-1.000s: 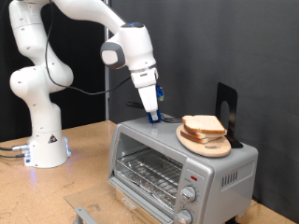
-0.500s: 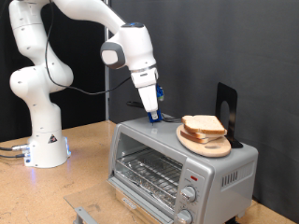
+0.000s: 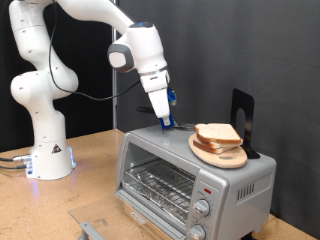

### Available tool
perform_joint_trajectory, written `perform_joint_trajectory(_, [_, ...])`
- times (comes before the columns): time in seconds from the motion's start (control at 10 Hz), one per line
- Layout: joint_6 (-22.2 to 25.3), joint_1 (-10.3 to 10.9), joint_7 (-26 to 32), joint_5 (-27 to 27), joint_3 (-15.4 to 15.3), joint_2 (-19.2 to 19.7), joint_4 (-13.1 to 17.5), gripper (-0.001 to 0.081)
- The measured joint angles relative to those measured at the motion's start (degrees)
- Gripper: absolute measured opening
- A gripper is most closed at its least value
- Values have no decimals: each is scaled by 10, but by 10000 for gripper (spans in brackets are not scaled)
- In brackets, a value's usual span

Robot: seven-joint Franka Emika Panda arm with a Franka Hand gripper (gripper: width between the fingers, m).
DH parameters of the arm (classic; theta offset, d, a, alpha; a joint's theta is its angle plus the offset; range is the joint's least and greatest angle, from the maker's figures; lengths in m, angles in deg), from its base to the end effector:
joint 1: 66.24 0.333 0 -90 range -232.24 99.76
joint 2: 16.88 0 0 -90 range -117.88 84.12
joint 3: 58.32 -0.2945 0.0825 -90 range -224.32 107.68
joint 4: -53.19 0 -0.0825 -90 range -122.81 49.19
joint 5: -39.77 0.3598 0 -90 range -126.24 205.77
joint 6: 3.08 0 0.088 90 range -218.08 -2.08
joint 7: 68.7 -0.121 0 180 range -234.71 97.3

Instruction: Make a piece of toast with the oven

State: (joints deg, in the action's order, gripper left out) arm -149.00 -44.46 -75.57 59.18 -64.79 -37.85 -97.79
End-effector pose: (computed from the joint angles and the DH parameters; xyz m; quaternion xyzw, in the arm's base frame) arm 0.3696 0.1951 0.3761 -0.9844 -0.0574 -0.1039 0.1299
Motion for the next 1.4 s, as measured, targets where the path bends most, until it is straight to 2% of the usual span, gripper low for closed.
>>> perform_joint_trajectory(0.4, [84, 0, 10, 10, 11, -50, 22, 443])
perform_joint_trajectory(0.6, [72, 0, 8, 19, 11, -48, 18, 443])
perform_joint_trajectory(0.8, [52, -4, -5, 59, 23, -60, 15, 443])
perform_joint_trajectory(1.1, [46, -45, -19, 58, 45, -107, -12, 443])
perform_joint_trajectory(1.4, [72, -105, -22, 35, 59, -152, -40, 443])
